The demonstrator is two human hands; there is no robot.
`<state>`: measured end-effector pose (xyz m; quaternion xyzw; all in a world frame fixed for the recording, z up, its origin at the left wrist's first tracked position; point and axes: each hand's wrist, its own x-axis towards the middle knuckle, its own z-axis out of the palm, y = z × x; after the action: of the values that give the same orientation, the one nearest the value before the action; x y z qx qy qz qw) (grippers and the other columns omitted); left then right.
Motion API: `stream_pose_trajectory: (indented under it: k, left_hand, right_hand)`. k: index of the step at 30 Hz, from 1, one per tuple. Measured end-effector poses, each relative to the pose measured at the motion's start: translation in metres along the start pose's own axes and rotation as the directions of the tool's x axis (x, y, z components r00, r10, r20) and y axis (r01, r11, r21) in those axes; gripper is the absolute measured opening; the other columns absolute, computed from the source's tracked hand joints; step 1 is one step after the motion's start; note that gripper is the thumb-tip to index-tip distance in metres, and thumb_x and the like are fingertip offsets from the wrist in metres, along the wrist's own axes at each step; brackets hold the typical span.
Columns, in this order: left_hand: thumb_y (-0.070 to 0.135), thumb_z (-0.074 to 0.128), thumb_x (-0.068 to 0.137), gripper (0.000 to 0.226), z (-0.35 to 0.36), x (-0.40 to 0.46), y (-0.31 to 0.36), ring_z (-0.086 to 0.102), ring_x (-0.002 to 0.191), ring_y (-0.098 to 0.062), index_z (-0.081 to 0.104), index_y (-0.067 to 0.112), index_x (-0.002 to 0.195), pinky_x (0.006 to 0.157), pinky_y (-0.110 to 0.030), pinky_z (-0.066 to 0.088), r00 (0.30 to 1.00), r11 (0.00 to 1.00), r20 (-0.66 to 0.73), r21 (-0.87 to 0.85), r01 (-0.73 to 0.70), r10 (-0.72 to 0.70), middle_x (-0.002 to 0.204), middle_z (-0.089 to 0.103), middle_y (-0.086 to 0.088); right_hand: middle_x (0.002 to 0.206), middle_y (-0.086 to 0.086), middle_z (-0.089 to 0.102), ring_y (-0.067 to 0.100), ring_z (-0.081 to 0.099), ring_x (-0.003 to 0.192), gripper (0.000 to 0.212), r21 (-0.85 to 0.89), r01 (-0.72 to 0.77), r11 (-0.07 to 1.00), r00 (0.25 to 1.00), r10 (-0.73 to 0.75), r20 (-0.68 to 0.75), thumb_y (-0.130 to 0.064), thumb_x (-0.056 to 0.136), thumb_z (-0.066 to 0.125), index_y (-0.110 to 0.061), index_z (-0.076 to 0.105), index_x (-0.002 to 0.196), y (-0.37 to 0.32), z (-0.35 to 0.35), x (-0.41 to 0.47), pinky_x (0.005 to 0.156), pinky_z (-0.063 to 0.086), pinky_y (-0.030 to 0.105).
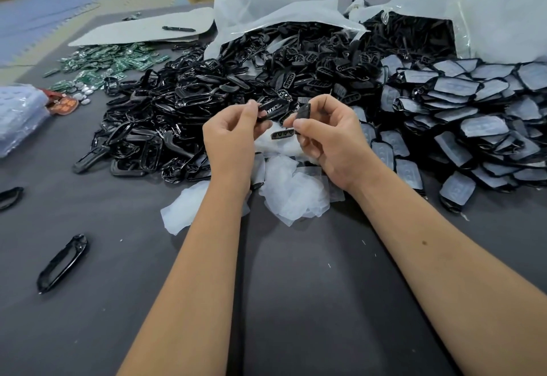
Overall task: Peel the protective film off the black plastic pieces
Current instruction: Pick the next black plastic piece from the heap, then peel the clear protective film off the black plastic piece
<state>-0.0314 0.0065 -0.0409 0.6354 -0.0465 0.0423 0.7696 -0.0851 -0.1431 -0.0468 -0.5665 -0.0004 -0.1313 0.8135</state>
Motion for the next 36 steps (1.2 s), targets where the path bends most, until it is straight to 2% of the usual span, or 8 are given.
stream_pose_trajectory:
  k: [4, 7, 11, 16, 20, 25, 28, 36]
  left_hand:
    - [0.006, 0.067, 0.099, 0.022, -0.001, 0.001, -0.001, 0.074, 0.075, -0.023, 0.077, 0.005, 0.079, 0.079, -0.029, 0.062, 1.0, 0.999, -0.011, -0.04, 0.026, -0.027, 0.079, 0.075, -0.009]
    - [0.008, 0.066, 0.1, 0.021, -0.002, 0.004, -0.002, 0.074, 0.076, -0.024, 0.078, 0.002, 0.084, 0.077, -0.026, 0.06, 0.998, 0.996, -0.029, -0.079, 0.05, -0.053, 0.083, 0.075, -0.012]
    - [-0.006, 0.071, 0.09, 0.017, -0.005, 0.003, -0.004, 0.076, 0.091, -0.019, 0.078, 0.005, 0.101, 0.084, -0.027, 0.061, 1.0, 0.999, -0.025, 0.035, -0.015, 0.016, 0.097, 0.078, -0.01]
    - [0.0, 0.078, 0.085, 0.027, -0.006, 0.002, -0.005, 0.073, 0.099, -0.005, 0.079, 0.017, 0.107, 0.087, -0.022, 0.058, 0.988, 0.961, -0.016, 0.235, -0.144, 0.152, 0.102, 0.078, 0.004]
    - [0.002, 0.078, 0.084, 0.027, -0.002, 0.0, -0.006, 0.073, 0.093, -0.006, 0.079, 0.019, 0.105, 0.084, -0.023, 0.058, 0.983, 0.949, 0.004, 0.26, -0.18, 0.185, 0.099, 0.077, 0.006]
    - [0.0, 0.075, 0.084, 0.029, 0.001, -0.002, -0.007, 0.07, 0.081, -0.019, 0.077, 0.02, 0.104, 0.078, -0.026, 0.059, 0.973, 0.921, 0.062, 0.313, -0.23, 0.222, 0.097, 0.075, 0.009]
    - [-0.002, 0.075, 0.084, 0.031, 0.001, -0.004, -0.006, 0.064, 0.072, -0.011, 0.077, 0.022, 0.104, 0.075, -0.025, 0.06, 0.968, 0.911, 0.106, 0.327, -0.251, 0.228, 0.098, 0.074, 0.009]
    - [-0.004, 0.077, 0.084, 0.035, 0.0, -0.004, -0.005, 0.072, 0.084, -0.008, 0.078, 0.02, 0.109, 0.078, -0.021, 0.06, 0.968, 0.917, 0.145, 0.315, -0.243, 0.207, 0.1, 0.077, 0.012]
  right_hand:
    - [0.082, 0.015, 0.063, 0.021, 0.057, 0.063, 0.029, 0.033, 0.013, 0.999, 0.998, -0.011, -0.055, 0.001, 0.088, 0.077, -0.009, 0.061, 0.11, 0.003, -0.003, 0.002, 0.052, 0.048, 0.022]
    - [0.089, 0.011, 0.071, 0.019, 0.071, 0.076, 0.015, 0.071, 0.022, 0.997, 0.997, -0.016, -0.076, 0.002, 0.095, 0.069, -0.002, 0.07, 0.109, 0.004, -0.001, 0.004, 0.068, 0.058, 0.021]
    - [0.099, 0.017, 0.074, 0.027, 0.077, 0.097, 0.023, 0.144, -0.016, 0.989, 0.997, 0.027, -0.07, 0.014, 0.098, 0.056, 0.005, 0.07, 0.113, 0.003, 0.001, 0.004, 0.082, 0.061, 0.024]
    - [0.089, 0.02, 0.078, 0.035, 0.079, 0.085, 0.013, 0.028, 0.012, 1.0, 0.985, -0.007, -0.174, 0.006, 0.104, 0.054, 0.003, 0.064, 0.111, 0.004, 0.005, 0.002, 0.069, 0.062, 0.024]
    - [0.089, 0.018, 0.078, 0.035, 0.079, 0.081, 0.009, -0.075, 0.037, 0.996, 0.987, -0.048, -0.152, 0.003, 0.1, 0.063, 0.002, 0.058, 0.107, 0.006, 0.006, -0.001, 0.063, 0.062, 0.028]
    - [0.079, 0.006, 0.076, 0.019, 0.075, 0.07, 0.008, -0.254, 0.082, 0.964, 0.976, -0.129, -0.173, 0.001, 0.09, 0.077, -0.007, 0.075, 0.092, 0.006, 0.006, -0.001, 0.059, 0.06, 0.026]
    - [0.077, 0.006, 0.077, 0.02, 0.075, 0.065, 0.01, -0.268, 0.077, 0.96, 0.965, -0.14, -0.223, 0.002, 0.089, 0.077, -0.007, 0.078, 0.092, 0.007, 0.007, 0.0, 0.059, 0.059, 0.024]
    - [0.075, 0.013, 0.077, 0.025, 0.076, 0.064, 0.01, -0.314, 0.059, 0.947, 0.949, -0.151, -0.278, -0.003, 0.087, 0.082, -0.001, 0.075, 0.092, 0.008, 0.005, 0.0, 0.06, 0.062, 0.032]
